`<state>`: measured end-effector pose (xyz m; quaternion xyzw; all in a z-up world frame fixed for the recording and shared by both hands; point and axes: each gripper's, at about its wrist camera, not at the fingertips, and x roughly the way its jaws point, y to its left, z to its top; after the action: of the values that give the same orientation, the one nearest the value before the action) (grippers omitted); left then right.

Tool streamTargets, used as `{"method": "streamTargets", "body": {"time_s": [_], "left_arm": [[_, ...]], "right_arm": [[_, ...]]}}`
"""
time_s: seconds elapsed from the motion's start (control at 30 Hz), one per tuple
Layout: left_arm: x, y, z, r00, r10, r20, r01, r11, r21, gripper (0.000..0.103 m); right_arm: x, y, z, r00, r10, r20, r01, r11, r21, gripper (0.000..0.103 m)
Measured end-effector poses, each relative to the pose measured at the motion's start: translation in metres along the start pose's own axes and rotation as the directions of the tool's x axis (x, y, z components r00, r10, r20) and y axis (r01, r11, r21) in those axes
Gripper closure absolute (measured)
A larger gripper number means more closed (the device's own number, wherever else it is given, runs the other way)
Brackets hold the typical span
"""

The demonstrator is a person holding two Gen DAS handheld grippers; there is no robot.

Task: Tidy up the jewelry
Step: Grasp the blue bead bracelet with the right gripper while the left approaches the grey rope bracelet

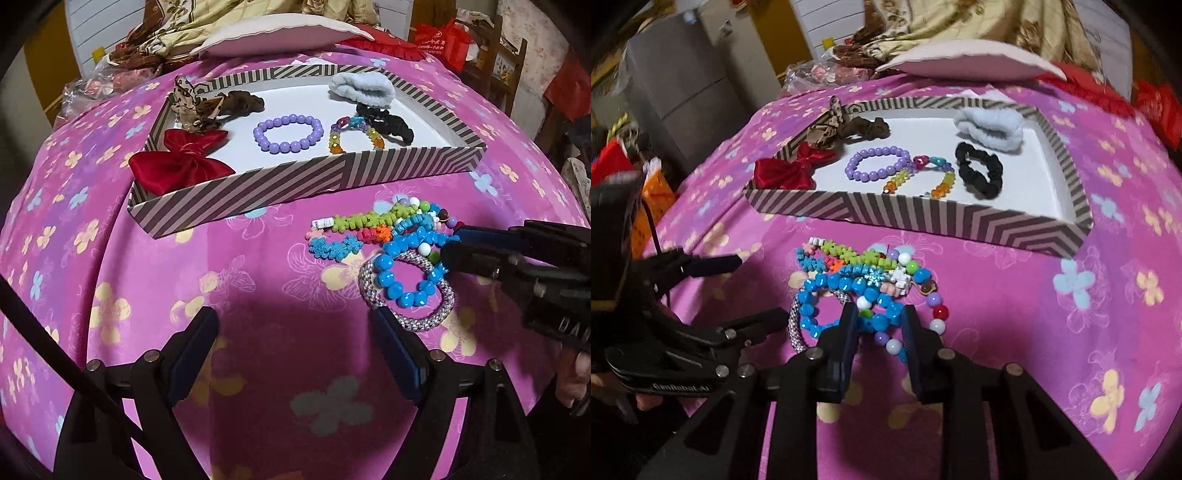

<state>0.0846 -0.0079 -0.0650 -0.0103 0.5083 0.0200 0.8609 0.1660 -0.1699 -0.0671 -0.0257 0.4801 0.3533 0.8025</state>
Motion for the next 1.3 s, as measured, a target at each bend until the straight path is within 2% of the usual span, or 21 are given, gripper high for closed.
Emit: {"method": "streamTargets", "body": {"time_s": [0.1, 0.3, 0.4, 0.43, 0.6, 0.77, 0.87, 0.97, 1.03, 1.13, 1.23, 1.3], "left_arm": [[0.000, 0.000, 0.000, 1.000, 0.004, 0.000, -0.004, 1.000, -0.003, 0.023], [0.001, 0.000, 0.000, 1.000, 0.005, 0.000, -0.005, 1.000, -0.003, 0.023], [0.001, -0.001, 0.001, 1.000, 0.007, 0.000, -0.007, 1.000, -0.005, 0.023], [0.001, 0.000, 0.001, 1.000, 0.007, 0.001, -0.007, 1.000, -0.008, 0.023], [-0.004, 0.002, 0.002, 1.000, -0.012, 0.018, 0.012, 1.000, -0.021, 0.023], [-0.012, -0.001, 0.005, 0.992, -0.119, 0.053, 0.121, 0.992, -0.036, 0.023], [-0.011, -0.012, 0.007, 0.985, -0.163, 0.058, 0.165, 0.986, -0.024, 0.023], [-0.006, -0.023, 0.011, 0.983, -0.175, 0.052, 0.176, 0.984, -0.013, 0.023], [0.000, -0.030, 0.012, 0.987, -0.155, 0.034, 0.156, 0.988, -0.004, 0.023], [0.004, -0.036, 0.012, 0.996, -0.081, 0.032, 0.081, 0.997, 0.017, 0.031], [0.004, -0.033, 0.011, 0.998, -0.042, 0.039, 0.041, 0.999, 0.028, 0.038], [0.004, -0.029, 0.010, 0.998, -0.045, 0.034, 0.044, 0.999, 0.025, 0.038]], "right_arm": [[0.003, -0.007, 0.001, 1.000, 0.016, -0.004, -0.015, 0.998, 0.057, 0.075], [0.009, 0.005, 0.004, 1.000, -0.021, -0.005, 0.021, 1.000, 0.010, 0.073], [0.011, 0.009, 0.002, 1.000, -0.006, -0.019, 0.005, 1.000, -0.014, 0.092], [0.009, 0.011, 0.001, 1.000, -0.016, -0.012, 0.016, 0.999, -0.029, 0.093], [-0.016, 0.010, 0.004, 0.997, -0.018, 0.082, 0.020, 1.000, -0.024, 0.094], [-0.052, -0.005, 0.006, 0.977, -0.018, 0.211, 0.010, 0.999, 0.037, 0.094], [-0.066, -0.024, 0.006, 0.965, -0.071, 0.252, 0.043, 0.993, 0.114, 0.094], [-0.070, -0.044, 0.004, 0.962, -0.142, 0.235, 0.097, 0.977, 0.192, 0.094], [-0.066, -0.055, 0.002, 0.968, -0.154, 0.199, 0.107, 0.968, 0.229, 0.094], [-0.066, -0.056, 0.001, 0.969, -0.150, 0.199, 0.103, 0.969, 0.225, 0.094], [-0.068, -0.055, 0.001, 0.968, -0.141, 0.206, 0.095, 0.972, 0.216, 0.094], [-0.067, -0.055, 0.001, 0.969, -0.142, 0.201, 0.098, 0.972, 0.214, 0.094]]}}
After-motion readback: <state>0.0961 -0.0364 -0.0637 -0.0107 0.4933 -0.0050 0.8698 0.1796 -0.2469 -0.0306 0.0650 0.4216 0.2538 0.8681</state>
